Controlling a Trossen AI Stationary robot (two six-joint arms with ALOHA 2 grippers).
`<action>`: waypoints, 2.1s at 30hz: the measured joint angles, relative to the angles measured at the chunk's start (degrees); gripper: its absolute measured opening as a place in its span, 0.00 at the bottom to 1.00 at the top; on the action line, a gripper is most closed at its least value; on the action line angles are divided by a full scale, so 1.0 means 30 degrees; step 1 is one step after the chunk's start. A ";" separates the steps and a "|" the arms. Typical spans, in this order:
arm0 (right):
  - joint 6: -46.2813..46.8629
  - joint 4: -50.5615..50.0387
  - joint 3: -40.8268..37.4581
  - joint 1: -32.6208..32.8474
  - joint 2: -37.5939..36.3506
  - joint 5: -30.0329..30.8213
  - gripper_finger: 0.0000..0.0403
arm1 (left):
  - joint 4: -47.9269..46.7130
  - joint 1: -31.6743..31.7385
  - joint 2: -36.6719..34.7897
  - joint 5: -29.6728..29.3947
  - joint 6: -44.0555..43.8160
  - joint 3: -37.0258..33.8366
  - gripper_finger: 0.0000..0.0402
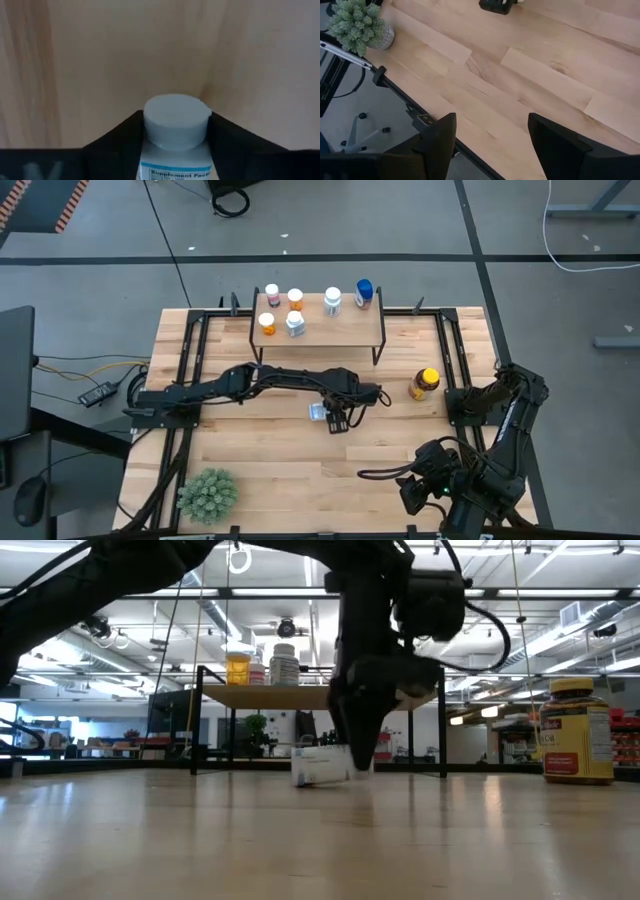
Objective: Pick and place medicine bottles onto shelf by color
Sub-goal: Put the white and blue medicine bottle on the shelf aligned with the other white medicine bottle
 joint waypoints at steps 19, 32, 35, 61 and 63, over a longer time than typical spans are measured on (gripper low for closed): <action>-0.0284 -0.0082 0.0000 0.0000 0.0000 0.0450 0.63 | 0.7986 0.0486 -0.8373 -0.3742 -0.0597 0.0035 0.45; 0.0140 0.0064 0.0000 0.0438 0.0000 0.0449 0.63 | 1.0294 0.0602 -0.8983 -0.6998 -0.0113 -0.0116 0.44; 0.0219 0.0058 0.0000 0.0659 0.0000 0.0443 0.63 | 0.9453 0.0344 -0.8983 -0.7022 0.0024 -0.0116 0.45; -0.0438 -0.0215 0.0000 0.0831 0.0000 0.0815 0.63 | 1.4428 -0.0955 -1.1058 -0.0214 -0.0390 -0.1676 0.45; -0.0179 -0.0079 0.0000 0.0916 0.0000 0.0807 0.63 | 1.7307 -0.1548 -1.1429 0.0046 -0.1465 -0.4096 0.44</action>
